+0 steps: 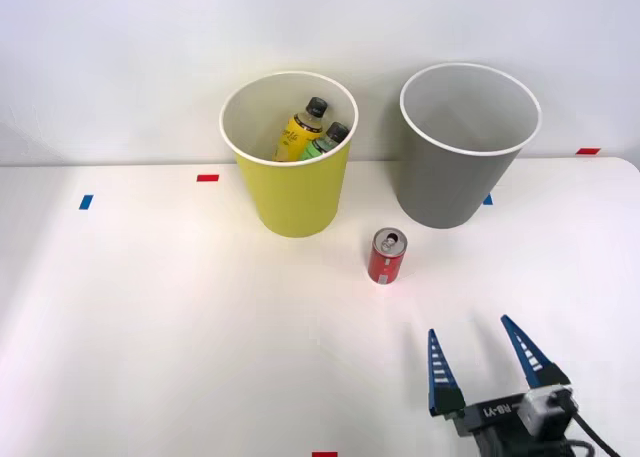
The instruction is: Put cans in the gray bin, plastic bottles in the light green bin
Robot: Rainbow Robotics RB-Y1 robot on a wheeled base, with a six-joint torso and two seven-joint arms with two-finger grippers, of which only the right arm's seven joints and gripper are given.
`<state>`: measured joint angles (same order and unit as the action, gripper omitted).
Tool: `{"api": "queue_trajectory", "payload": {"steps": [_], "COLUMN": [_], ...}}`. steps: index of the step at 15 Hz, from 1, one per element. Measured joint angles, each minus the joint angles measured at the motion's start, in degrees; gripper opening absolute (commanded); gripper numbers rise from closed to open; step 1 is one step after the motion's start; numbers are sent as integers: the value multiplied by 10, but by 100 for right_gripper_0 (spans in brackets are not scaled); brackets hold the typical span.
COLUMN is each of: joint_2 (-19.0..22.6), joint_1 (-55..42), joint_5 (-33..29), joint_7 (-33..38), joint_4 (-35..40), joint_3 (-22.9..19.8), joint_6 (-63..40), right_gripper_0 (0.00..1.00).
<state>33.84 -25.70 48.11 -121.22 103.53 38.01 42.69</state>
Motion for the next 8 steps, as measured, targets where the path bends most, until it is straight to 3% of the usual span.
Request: {"api": "queue_trajectory", "payload": {"steps": [4,8], "joint_2": [-16,-44], "joint_1": [73,172], "joint_5": [92,118], "joint_7": [-69,-81], "joint_4": [-12,-113], "joint_3": [34,70], "joint_6": [-20,12], "right_gripper_0": [96,96]}}
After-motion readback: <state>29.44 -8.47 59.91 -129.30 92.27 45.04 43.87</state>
